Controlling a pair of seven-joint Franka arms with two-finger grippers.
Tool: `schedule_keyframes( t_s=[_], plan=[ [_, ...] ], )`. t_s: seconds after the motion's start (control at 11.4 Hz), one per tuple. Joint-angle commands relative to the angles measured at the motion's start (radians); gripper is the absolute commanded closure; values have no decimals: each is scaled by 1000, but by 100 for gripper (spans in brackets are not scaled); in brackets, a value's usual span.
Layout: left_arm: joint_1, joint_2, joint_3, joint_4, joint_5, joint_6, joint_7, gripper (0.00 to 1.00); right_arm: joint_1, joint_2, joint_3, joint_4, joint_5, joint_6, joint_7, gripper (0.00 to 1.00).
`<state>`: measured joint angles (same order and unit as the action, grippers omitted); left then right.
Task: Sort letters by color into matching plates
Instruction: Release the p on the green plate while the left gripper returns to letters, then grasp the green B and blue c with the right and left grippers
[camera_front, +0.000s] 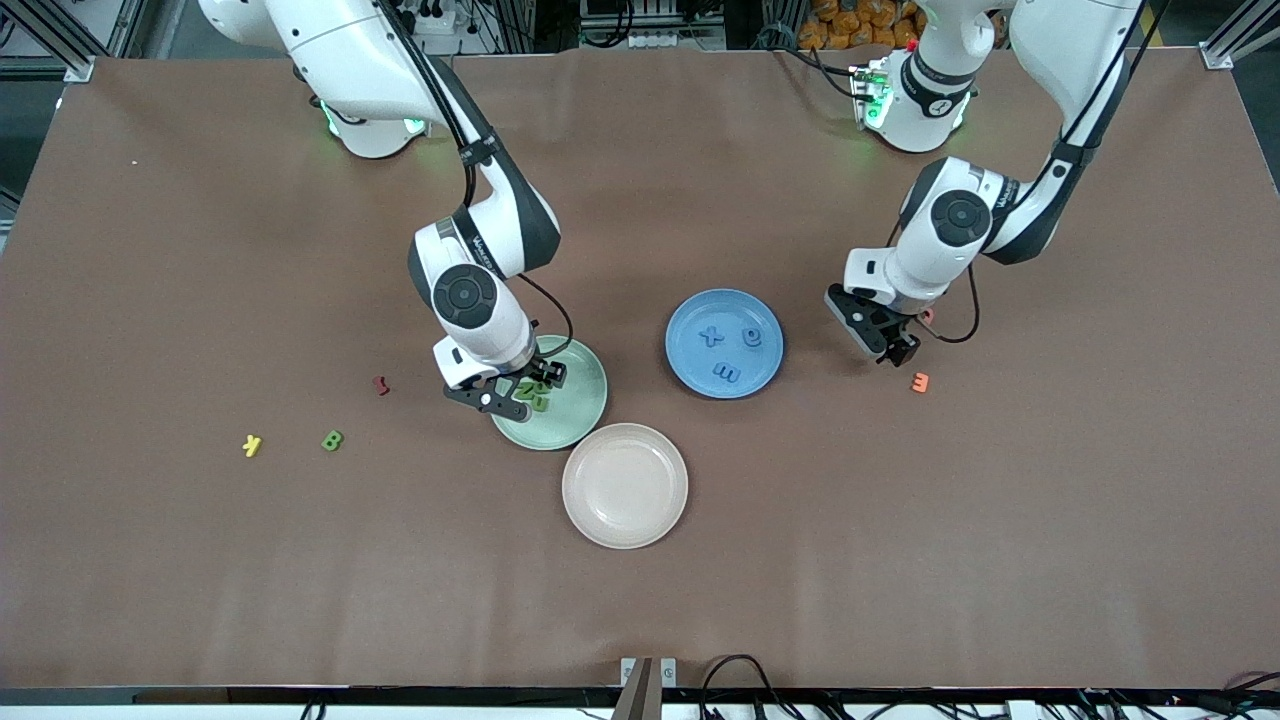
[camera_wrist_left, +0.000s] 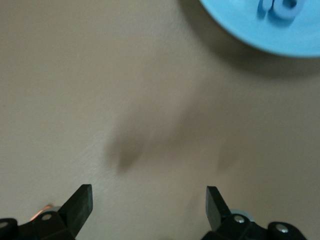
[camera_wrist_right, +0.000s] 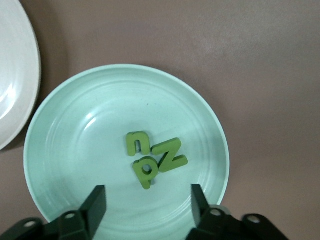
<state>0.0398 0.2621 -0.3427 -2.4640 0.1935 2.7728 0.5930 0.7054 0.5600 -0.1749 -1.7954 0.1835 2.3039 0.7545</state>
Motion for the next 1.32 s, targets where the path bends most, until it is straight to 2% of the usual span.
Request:
schedule_keyframes(
  t_s=[0.0,0.35,0.61,1.23],
  plan=[
    [54,-41,-19,-44,11,-2,106,0,-15,-3,-11,19,-1,-18,-39,0],
    [84,-63,-19,-78,11,-2,212,0,-89,-12,-54,19,-1,-20,-243,0],
    [95,-90,-18,-113,11,-1,217,0,-176,-12,-57,19,-2,-20,-374,0],
    [160,-92,-19,-168,11,24,223,0,-365,-9,-71,19,-7,-17,-377,0]
  ],
)
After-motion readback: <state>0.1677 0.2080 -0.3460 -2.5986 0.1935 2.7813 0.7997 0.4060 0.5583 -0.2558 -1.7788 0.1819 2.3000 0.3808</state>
